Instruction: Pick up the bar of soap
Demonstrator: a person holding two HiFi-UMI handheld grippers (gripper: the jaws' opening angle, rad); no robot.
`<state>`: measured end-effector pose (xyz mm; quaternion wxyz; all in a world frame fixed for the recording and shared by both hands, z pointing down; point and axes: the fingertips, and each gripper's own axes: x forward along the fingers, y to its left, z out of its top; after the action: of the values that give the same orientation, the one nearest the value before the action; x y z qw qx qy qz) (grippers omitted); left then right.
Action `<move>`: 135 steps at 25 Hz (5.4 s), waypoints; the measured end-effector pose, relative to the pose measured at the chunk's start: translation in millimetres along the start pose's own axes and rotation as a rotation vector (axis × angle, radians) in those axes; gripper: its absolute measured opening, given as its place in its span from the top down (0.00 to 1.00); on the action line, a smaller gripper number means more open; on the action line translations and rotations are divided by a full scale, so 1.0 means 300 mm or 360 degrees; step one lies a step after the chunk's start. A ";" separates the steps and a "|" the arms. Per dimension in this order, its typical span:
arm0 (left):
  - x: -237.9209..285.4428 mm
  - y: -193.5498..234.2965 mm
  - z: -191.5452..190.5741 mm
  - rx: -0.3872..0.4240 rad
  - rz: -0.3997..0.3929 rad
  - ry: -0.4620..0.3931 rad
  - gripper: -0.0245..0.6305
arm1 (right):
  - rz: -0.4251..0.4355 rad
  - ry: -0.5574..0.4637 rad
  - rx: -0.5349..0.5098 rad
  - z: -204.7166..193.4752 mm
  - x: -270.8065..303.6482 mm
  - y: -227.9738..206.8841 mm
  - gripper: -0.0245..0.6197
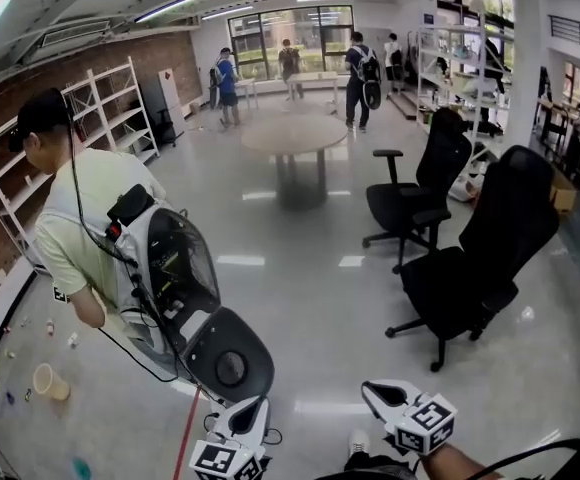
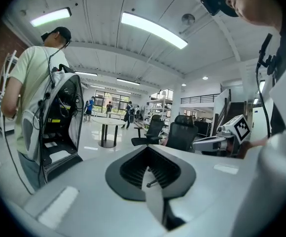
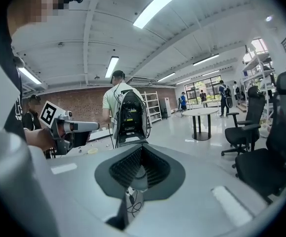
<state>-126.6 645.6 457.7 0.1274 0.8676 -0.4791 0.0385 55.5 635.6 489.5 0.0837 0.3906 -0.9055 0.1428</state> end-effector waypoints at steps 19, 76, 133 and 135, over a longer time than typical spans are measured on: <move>0.773 0.018 0.256 0.0146 -0.0132 0.0014 0.95 | 0.0035 -0.0070 -0.0005 0.329 0.262 -0.631 0.95; 1.911 1.192 0.672 0.0050 -0.0251 0.0072 0.95 | -0.0025 -0.0061 -0.0038 0.894 1.685 -1.388 0.95; 3.351 1.758 1.068 -0.0020 -0.0062 -0.0019 0.95 | 0.0112 0.0088 -0.0123 1.363 2.551 -2.619 0.95; 3.373 1.809 1.075 -0.0046 -0.0002 -0.0020 0.95 | 0.0119 0.0103 -0.0077 1.366 2.589 -2.663 0.95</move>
<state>-56.7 -545.0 437.7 0.1370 0.8662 -0.4798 0.0259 94.6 -550.7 460.9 0.1172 0.3495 -0.9195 0.1365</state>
